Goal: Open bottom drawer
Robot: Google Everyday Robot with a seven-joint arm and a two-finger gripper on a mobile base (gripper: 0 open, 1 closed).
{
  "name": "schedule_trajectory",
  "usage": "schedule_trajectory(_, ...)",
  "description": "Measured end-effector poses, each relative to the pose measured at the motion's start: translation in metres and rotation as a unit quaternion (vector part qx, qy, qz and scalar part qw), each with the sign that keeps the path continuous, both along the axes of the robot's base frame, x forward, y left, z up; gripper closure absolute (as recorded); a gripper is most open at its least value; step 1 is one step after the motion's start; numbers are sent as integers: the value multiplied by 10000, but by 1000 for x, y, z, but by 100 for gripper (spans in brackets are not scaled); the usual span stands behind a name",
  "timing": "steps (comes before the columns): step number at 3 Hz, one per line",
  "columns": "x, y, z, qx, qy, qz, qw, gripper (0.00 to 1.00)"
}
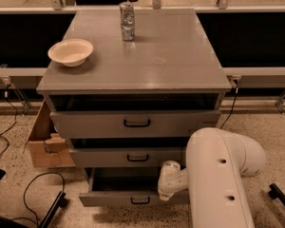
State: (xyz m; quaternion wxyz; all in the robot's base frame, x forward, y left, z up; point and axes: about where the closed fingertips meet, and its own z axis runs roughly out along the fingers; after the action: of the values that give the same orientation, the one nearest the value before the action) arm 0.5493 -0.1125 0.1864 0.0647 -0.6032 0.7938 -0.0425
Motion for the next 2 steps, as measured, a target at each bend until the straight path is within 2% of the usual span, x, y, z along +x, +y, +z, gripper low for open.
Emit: schedule_trajectory(2, -2, 0, 0, -1, 16, 3, 10000, 22)
